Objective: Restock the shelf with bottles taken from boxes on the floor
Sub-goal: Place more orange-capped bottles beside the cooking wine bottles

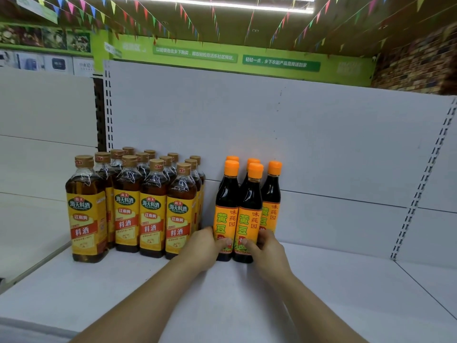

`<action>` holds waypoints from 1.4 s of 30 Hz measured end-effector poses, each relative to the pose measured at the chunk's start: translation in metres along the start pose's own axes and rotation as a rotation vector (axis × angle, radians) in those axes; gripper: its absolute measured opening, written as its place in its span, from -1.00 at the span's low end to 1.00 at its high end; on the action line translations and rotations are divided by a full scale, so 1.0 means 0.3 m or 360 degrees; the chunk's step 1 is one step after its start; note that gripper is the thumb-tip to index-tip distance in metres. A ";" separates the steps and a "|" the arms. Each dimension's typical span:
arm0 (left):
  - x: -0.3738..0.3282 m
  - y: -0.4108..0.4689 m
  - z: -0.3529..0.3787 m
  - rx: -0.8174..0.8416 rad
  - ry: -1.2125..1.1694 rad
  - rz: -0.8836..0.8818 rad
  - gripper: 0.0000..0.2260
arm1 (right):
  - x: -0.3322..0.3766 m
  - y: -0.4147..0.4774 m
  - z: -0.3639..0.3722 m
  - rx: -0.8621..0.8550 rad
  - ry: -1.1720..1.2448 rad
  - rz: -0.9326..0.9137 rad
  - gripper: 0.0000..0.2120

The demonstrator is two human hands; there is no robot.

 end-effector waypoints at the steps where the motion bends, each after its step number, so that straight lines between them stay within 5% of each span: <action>1: 0.002 0.004 0.000 0.0001 0.0011 -0.0001 -0.61 | -0.002 0.003 0.001 0.0002 -0.0007 0.0002 -0.74; 33: 0.024 0.031 0.049 0.0019 0.0109 -0.0134 -0.55 | 0.000 0.006 0.014 -0.0032 -0.0113 0.0005 -0.71; 42: 0.032 0.013 0.062 0.0090 -0.0113 -0.0186 -0.52 | 0.023 -0.010 0.024 0.0010 -0.0160 0.0051 -0.72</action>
Point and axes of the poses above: each hand's wrist, its own y-axis towards the middle knuckle, its own z-axis out of the palm, x = y × z, the point moved 9 cm from there along y, towards the middle knuckle, and after that the axes turned 11 degrees about -z, right-handed, at the moved point
